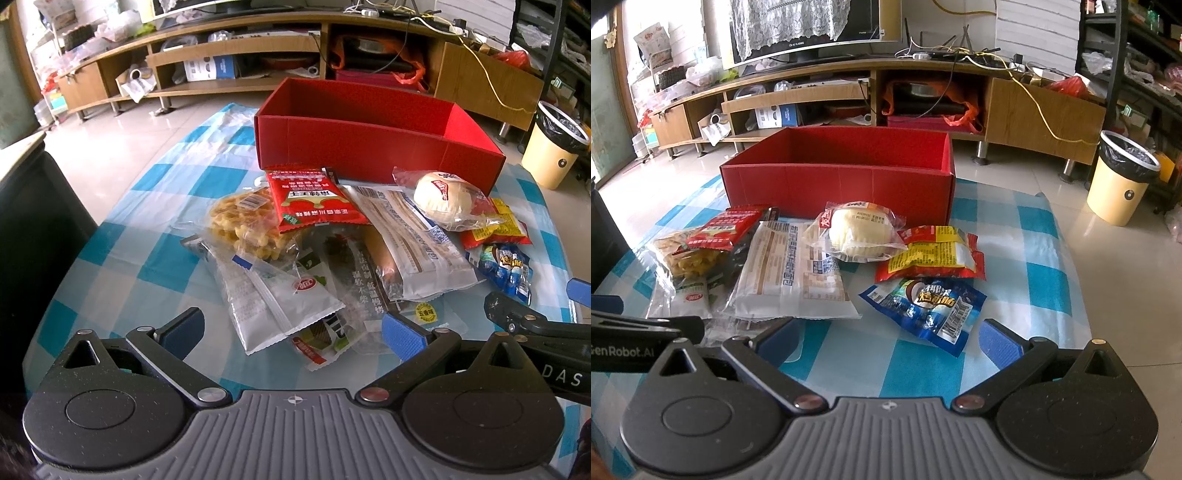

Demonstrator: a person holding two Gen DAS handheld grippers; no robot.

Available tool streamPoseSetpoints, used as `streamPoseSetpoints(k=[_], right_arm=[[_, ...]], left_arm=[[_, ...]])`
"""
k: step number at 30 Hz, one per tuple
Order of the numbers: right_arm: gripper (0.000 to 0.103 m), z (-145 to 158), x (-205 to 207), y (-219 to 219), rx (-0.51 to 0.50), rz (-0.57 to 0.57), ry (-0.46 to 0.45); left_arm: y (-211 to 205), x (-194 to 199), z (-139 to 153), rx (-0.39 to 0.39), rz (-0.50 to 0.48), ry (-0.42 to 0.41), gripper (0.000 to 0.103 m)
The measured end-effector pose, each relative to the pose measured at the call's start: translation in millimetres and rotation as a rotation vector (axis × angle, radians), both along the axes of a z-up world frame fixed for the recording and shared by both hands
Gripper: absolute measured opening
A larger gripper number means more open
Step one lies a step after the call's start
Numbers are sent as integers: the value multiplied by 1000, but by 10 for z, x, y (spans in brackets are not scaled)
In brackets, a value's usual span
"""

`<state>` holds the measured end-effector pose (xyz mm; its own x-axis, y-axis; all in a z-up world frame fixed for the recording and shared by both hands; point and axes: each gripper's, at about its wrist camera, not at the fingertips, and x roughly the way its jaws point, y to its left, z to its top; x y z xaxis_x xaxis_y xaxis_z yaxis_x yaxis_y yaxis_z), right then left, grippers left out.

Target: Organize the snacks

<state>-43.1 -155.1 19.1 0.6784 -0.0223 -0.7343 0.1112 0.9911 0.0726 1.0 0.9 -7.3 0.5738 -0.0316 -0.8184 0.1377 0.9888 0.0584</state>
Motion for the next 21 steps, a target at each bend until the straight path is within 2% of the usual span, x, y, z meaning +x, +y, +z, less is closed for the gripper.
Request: streamPoseSetpoints(k=[13,21], right_arm=[[103,31,106,1,13,21,-2],[103,134,307,-166,38,-16,-29]], left_arm=[[94,180,6,-38,45,29,103],[58,438,162,-50,61,-7,103]])
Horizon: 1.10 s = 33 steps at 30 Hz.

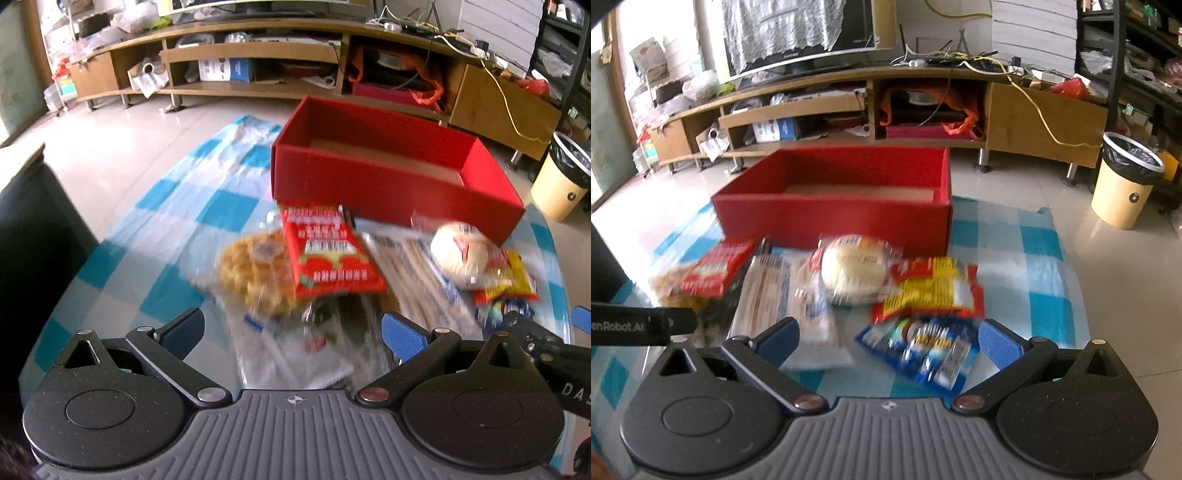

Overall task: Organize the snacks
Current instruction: 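Grasp the red snack packet with the left tool while the right tool grasps the wrapped bun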

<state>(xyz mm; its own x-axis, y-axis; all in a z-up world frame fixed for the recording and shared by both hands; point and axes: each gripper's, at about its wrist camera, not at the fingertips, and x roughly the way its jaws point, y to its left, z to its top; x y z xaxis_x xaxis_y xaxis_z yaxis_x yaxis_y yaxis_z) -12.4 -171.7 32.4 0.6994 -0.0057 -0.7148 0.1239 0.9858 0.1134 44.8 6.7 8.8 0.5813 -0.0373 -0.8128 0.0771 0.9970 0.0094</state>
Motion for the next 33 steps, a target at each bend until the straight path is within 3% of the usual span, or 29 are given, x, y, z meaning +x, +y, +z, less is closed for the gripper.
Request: streamPoseSetpoints(k=[5,11,18,24,33], right_arm=[[103,49,291,-128,7,-13,-2],[103,3,709,-181,28,31,29],[103,-190,1068,-121,46,92,101],[103,-366,1187,-171,127,93,153],[103,-439,1182,-22,22,191,180]], left_arm=[[-111,256,40,7,-14,-5,103],[-226,603,-70,-7,-21,53,103],[-287,828,-253,56,-14,87,103],[-281,837,-317,96,-30,91,103],[-243,941,-366,97,-26,114,103]])
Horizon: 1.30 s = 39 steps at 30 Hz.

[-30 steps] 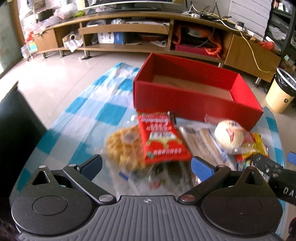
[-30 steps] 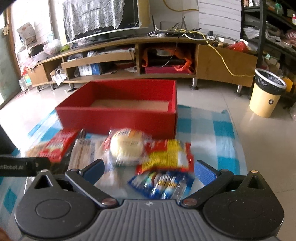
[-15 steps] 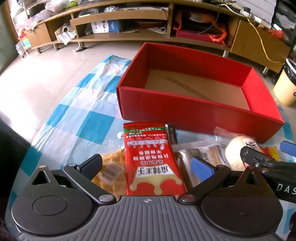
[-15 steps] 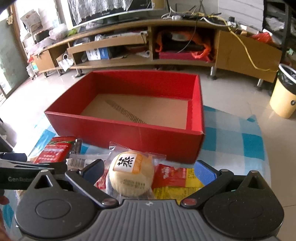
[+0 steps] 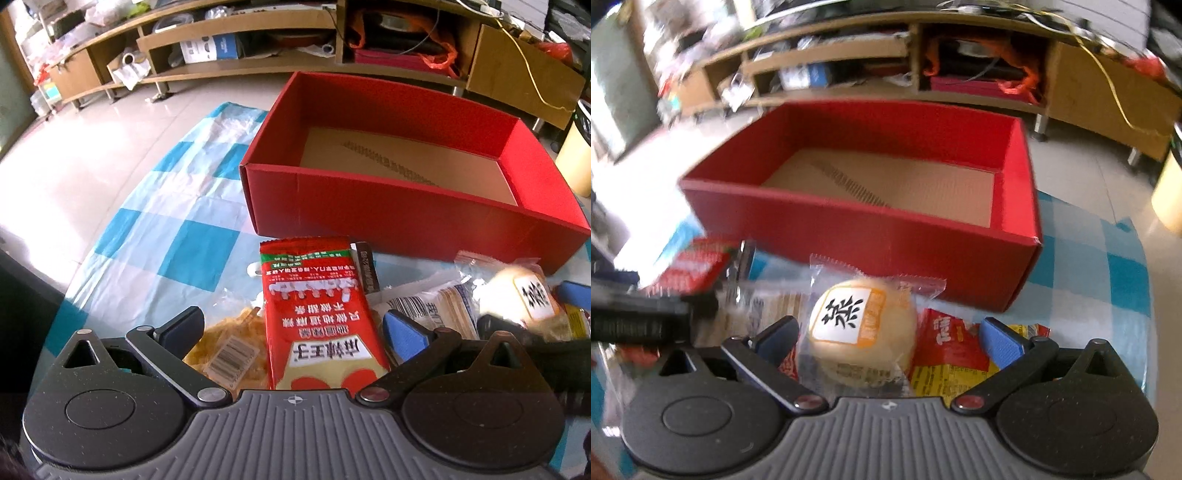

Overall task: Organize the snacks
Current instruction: 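Grasp the red snack packet with the left tool while the right tool grasps the wrapped bun, then lift and carry the red packet and the bun toward the red box with both tools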

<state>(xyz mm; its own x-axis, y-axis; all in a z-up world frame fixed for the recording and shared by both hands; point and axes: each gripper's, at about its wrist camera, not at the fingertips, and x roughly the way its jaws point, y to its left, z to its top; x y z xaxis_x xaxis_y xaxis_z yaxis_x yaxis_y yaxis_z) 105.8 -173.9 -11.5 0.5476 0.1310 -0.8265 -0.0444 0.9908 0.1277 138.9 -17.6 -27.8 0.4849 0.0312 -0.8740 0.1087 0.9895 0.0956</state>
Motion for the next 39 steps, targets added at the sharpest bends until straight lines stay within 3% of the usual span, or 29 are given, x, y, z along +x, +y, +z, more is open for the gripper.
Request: streamPoseSetpoints(k=[3,5,6,10,12,15,17,21,25,28,30,31,33,36,39], right_arm=[[95,31,-26,25,-5,7,8],[69,72,-63,26,17,37,-2],[64,85,-79,7,47,37,11],[62,112,-162,-25,49,44,10],[62,136,-218,-32,54,50,4],[60,165,-277,-59,63,54,9],[60,172,-308,-61,65,60,17],[61,193,-419,-53,46,82,17],[61,190,-398,-135,73,53,26],[61,195,-342,-164,85,36,20],[61,179,-298,-153,83,36,18],[61,163,-281,-141,80,35,19],[62,131,-254,-117,75,42,25],[61,138,-236,-118,85,34,33],[59,154,-247,-139,112,31,41]], left_arm=[[22,47,-31,-2,-5,23,103],[65,53,-22,-33,-1,41,101],[81,47,-14,-44,-4,47,99],[107,-18,32,-35,-18,54,90],[106,-81,59,1,-32,56,80],[151,-167,89,0,-35,65,78],[180,-186,111,-6,-37,71,79],[169,-102,96,10,-42,70,94],[61,114,47,41,-60,57,98],[-48,221,-47,107,-76,55,98],[-60,289,-136,123,-66,81,89],[-34,309,-158,97,-60,105,87],[53,313,-134,22,-49,131,73],[155,267,-78,30,-30,142,68],[263,173,-34,-10,-15,162,66]])
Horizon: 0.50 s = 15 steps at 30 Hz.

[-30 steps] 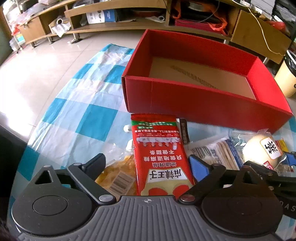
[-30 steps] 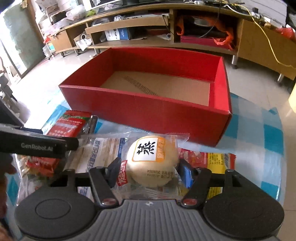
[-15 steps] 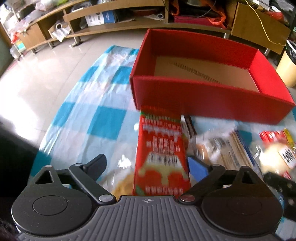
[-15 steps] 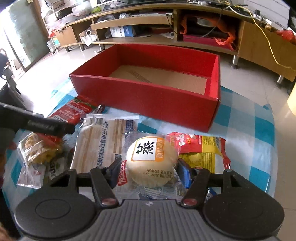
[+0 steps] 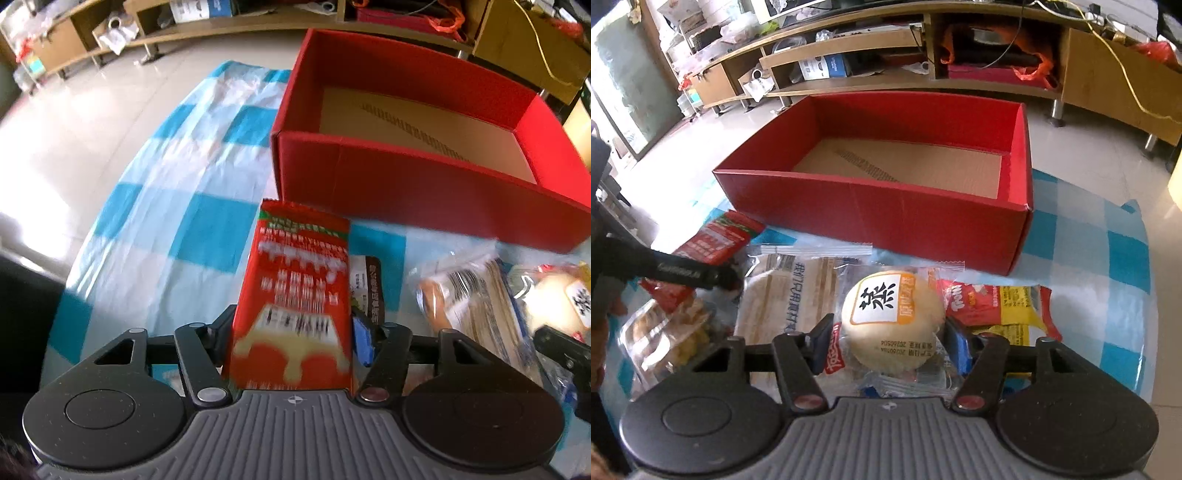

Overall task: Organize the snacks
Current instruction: 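Lift and carry the red packet and the bun toward the red box with both tools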

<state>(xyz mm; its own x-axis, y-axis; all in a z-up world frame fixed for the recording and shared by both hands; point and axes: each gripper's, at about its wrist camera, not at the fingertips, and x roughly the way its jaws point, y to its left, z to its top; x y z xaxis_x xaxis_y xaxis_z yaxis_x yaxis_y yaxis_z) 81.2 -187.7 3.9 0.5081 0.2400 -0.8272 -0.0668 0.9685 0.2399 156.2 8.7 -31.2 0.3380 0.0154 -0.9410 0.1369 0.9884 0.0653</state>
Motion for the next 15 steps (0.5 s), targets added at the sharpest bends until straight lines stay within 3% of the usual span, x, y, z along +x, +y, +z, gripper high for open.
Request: streamPoseSetpoints(k=[5,11,13,15], right_arm=[[58,48,-83,-28,9,-1,-1],[58,75,-181,-47,17,12,-3],[57,88,-190,-67,17,3,-8],[57,96,-187,-91,23,-6,-8]], left_arm=[[72,-178,136,-39,-5,-6,58],[102,-333,165,-19,-13,0,57],[118,-295,134,-3,-10,-3,59],[122,-254,108,3,-7,-4,76]])
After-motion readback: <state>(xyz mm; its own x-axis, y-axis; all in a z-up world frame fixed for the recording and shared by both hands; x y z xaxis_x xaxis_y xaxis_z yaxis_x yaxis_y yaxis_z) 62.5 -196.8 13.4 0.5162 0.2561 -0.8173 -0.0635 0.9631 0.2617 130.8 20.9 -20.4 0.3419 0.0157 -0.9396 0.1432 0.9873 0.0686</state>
